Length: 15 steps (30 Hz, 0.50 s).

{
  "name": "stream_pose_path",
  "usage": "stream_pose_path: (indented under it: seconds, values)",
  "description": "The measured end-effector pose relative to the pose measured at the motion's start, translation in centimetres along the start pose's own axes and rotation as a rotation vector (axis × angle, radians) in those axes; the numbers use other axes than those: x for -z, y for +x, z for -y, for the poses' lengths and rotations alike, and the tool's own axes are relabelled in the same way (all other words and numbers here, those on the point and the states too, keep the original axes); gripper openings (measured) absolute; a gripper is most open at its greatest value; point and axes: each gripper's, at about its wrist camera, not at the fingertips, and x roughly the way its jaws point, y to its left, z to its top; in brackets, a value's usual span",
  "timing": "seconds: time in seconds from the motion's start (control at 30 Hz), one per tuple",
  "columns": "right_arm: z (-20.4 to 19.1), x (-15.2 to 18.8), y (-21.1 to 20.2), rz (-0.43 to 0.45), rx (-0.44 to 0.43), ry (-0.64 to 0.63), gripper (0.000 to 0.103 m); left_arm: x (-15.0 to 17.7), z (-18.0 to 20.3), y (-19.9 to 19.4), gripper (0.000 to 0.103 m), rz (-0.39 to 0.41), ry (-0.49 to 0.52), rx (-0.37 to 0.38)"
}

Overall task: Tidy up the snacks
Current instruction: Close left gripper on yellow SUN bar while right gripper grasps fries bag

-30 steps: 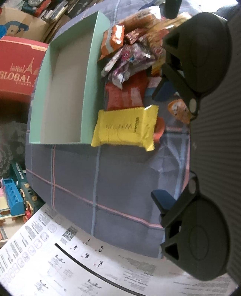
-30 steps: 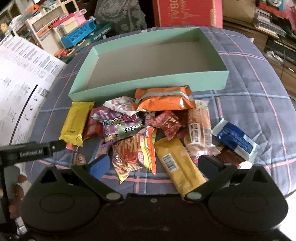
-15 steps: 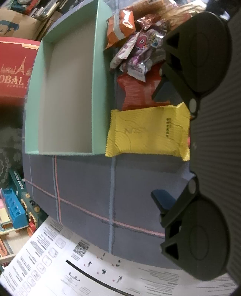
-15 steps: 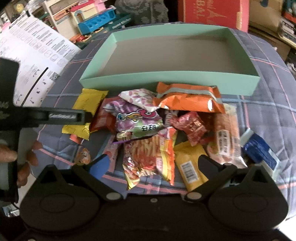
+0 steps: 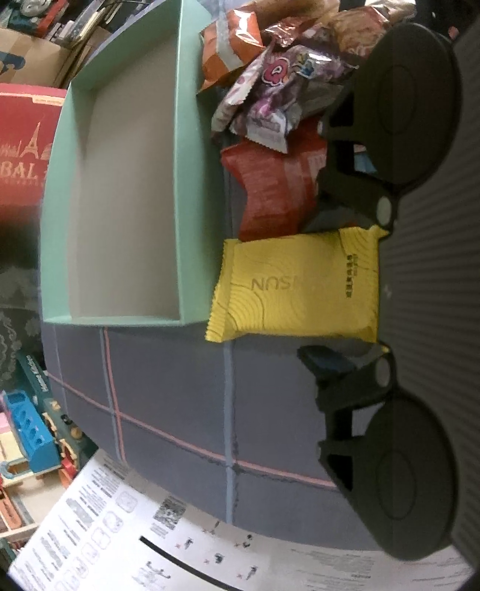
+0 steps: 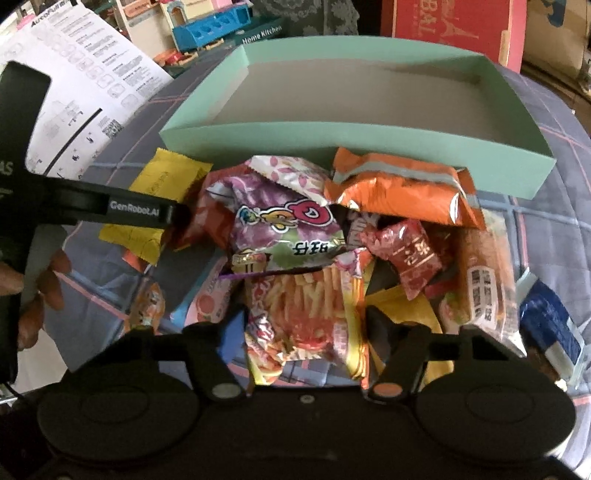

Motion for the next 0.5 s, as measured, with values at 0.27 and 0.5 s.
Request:
stream_pose_path:
  seconds: [0.27,0.5]
  values:
    - [2.0,-0.1,-1.6,0.017,-0.076,0.093,0.060,0.3,-1.1,-1.6,0.049,0.019,-0.038,0.044]
    - [2.9,0.2,-4.0,0.044,-0.101,0.117,0.060,1.1,-1.9,-4.5,0.049,0.041,-0.060,0.089]
